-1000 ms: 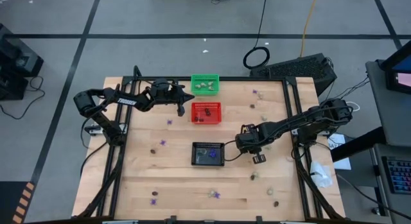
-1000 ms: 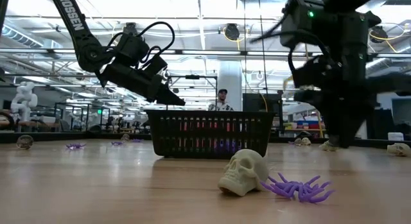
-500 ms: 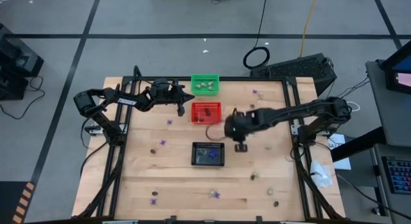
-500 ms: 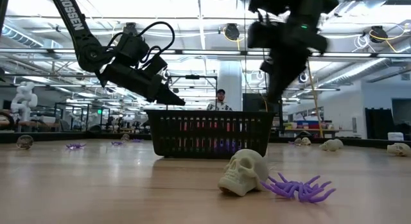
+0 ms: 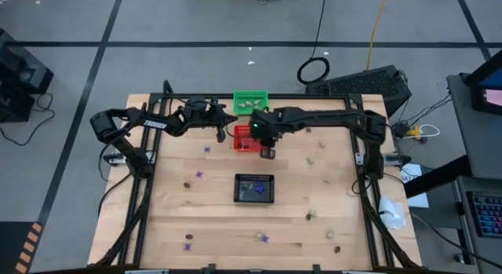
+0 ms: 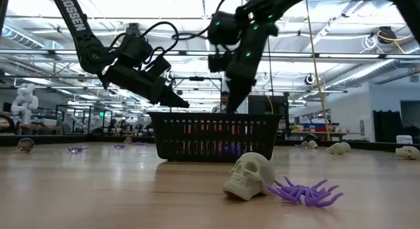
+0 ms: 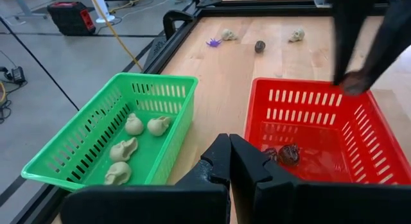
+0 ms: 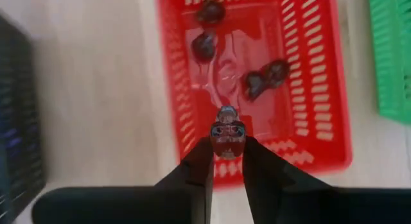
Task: Sort Halloween decoration
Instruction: Put the black skull toy into the red basket
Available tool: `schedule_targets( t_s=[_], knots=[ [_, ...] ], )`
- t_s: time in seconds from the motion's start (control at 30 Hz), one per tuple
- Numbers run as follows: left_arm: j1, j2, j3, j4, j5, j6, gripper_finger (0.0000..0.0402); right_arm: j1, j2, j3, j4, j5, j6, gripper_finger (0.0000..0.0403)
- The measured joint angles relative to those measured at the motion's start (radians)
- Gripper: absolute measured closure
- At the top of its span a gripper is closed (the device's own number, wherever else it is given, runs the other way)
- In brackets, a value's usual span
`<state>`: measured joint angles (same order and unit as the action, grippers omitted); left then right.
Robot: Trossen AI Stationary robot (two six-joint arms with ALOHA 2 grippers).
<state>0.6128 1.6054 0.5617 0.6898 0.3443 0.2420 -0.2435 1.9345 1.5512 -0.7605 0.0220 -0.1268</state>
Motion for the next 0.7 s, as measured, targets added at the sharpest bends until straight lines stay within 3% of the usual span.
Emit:
schedule_targets(
  t_s=[0.37, 0.7],
  knots=[
    [0.0, 0.0, 0.0, -0.003, 0.0, 0.001, 0.0402, -0.068, 0.201, 0.166, -0.074, -0.028, -0.054, 0.0351],
    [0.0, 0.0, 0.0, -0.029, 0.001, 0.002, 0.0402, -0.071, 0.225, 0.177, -0.059, -0.023, -0.069, 0.0326]
  ],
)
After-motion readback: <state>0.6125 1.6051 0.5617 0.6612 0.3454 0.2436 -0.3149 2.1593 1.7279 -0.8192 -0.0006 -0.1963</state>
